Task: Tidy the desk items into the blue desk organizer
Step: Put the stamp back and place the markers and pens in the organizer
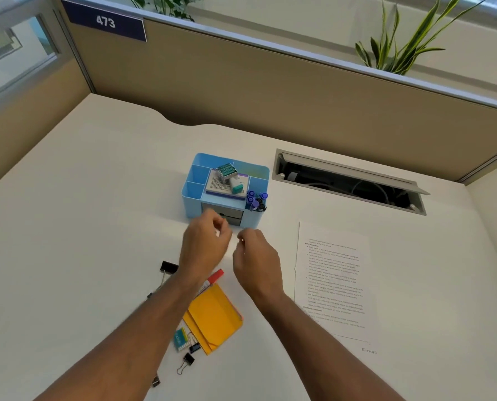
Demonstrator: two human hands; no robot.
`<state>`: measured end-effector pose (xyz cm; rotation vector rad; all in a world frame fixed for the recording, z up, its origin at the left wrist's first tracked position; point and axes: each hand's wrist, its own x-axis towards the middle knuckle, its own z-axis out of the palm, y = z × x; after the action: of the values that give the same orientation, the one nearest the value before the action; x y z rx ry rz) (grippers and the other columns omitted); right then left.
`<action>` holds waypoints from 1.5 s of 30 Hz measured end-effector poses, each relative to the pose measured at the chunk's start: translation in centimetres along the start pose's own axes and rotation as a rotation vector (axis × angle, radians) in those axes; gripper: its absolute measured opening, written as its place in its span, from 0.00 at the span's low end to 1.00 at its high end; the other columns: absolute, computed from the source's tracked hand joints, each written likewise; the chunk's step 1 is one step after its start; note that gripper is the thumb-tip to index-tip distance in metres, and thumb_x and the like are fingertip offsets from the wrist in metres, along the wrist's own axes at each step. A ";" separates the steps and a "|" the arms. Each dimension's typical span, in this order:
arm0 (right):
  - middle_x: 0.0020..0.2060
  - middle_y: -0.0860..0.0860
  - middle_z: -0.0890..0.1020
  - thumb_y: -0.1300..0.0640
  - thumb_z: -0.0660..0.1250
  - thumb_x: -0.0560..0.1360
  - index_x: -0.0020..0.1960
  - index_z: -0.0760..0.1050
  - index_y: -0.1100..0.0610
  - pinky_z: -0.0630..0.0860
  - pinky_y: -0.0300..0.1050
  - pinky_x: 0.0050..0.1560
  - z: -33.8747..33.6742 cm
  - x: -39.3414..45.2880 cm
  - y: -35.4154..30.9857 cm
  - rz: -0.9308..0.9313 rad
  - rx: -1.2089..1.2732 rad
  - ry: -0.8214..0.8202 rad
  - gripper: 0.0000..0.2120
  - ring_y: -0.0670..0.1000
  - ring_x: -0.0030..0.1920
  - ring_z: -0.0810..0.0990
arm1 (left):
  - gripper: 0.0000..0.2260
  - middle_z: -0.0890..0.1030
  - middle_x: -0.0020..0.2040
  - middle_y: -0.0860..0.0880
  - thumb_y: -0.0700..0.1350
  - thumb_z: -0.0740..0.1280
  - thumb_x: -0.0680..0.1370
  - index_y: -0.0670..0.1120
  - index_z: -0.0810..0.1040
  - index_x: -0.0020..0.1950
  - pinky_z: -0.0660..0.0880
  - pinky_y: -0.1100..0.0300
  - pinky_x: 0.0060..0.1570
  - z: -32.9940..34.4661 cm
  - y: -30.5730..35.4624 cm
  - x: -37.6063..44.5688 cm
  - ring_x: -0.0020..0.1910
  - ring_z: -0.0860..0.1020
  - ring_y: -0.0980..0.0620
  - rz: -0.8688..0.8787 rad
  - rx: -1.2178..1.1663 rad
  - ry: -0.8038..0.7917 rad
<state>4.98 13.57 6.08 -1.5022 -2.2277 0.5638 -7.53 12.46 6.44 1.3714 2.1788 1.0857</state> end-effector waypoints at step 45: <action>0.58 0.52 0.78 0.55 0.68 0.79 0.64 0.75 0.53 0.77 0.48 0.51 2.8 0.7 3.2 -0.582 -0.222 -0.482 0.14 0.51 0.55 0.75 | 0.10 0.77 0.55 0.51 0.39 0.67 0.79 0.47 0.78 0.59 0.77 0.62 0.48 -3.2 -8.1 -0.1 0.49 0.76 0.57 0.206 0.078 -0.044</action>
<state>5.73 15.03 2.13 -0.7683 -3.0111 0.5371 -14.44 9.05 2.36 1.6687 2.1049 1.0391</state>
